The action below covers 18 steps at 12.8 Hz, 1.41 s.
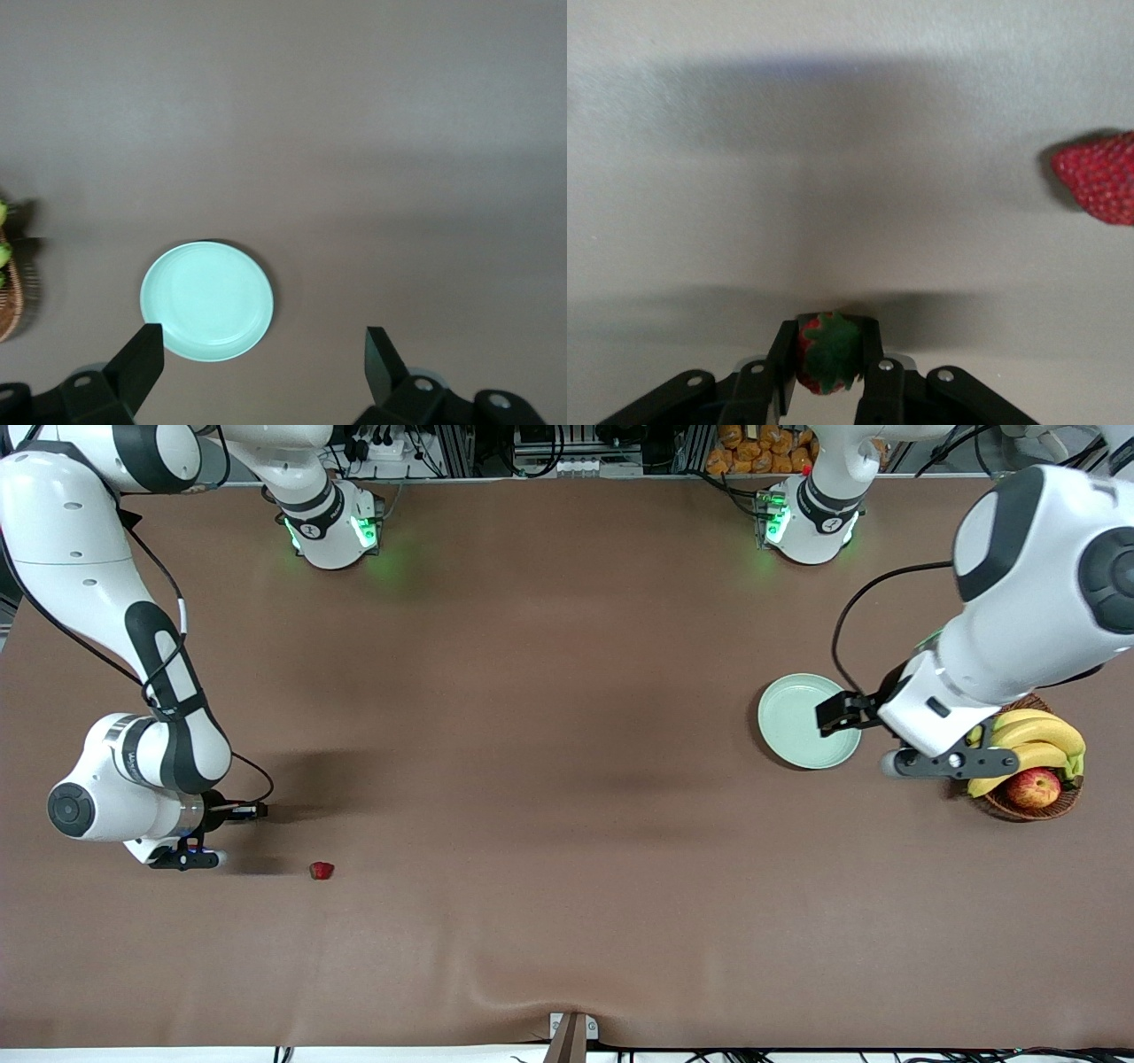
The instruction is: Collect all strawberries into plate
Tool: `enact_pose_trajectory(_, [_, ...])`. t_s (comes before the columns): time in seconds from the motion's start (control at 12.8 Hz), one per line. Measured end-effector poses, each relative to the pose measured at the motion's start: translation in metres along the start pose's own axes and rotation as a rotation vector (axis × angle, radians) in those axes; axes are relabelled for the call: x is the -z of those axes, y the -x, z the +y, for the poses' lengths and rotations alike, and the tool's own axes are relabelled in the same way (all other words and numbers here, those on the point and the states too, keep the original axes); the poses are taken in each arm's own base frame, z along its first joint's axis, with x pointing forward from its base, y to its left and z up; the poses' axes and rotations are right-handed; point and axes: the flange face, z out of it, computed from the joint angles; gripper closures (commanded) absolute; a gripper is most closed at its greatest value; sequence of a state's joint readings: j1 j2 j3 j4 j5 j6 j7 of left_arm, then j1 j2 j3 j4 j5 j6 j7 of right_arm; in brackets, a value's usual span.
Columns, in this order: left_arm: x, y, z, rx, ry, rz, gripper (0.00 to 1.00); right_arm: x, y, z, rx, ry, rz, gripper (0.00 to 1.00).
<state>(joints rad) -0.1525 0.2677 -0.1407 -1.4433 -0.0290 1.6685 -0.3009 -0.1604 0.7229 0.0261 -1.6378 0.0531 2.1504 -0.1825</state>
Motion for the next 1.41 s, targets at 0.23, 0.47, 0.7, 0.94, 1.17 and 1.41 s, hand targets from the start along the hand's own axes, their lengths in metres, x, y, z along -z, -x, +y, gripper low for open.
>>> enact_pose_trajectory(0.23, [-0.015, -0.006, 0.018, 0.032, 0.011, 0.017, 0.00, 0.052, -0.023, -0.047, 0.065, -0.005, 0.110, 0.94])
enact_pose_trajectory(0.47, [-0.032, -0.010, 0.044, 0.072, 0.024, 0.033, 0.00, 0.092, -0.026, -0.141, 0.066, -0.043, 0.162, 0.94])
enact_pose_trajectory(0.7, [-0.053, -0.011, 0.075, 0.101, 0.035, 0.043, 0.00, 0.081, -0.004, -0.271, 0.031, -0.065, 0.111, 0.94])
enact_pose_trajectory(0.94, [-0.076, -0.011, 0.106, 0.150, 0.049, 0.053, 0.00, 0.055, 0.033, -0.382, 0.021, -0.071, 0.063, 0.86])
enact_pose_trajectory(1.17, [-0.097, -0.012, 0.125, 0.206, 0.062, 0.059, 0.00, 0.020, 0.050, -0.431, 0.056, -0.106, 0.061, 0.86])
enact_pose_trajectory(1.41, [-0.122, -0.013, 0.148, 0.257, 0.079, 0.069, 0.00, -0.020, 0.062, -0.467, 0.101, -0.109, 0.078, 0.83])
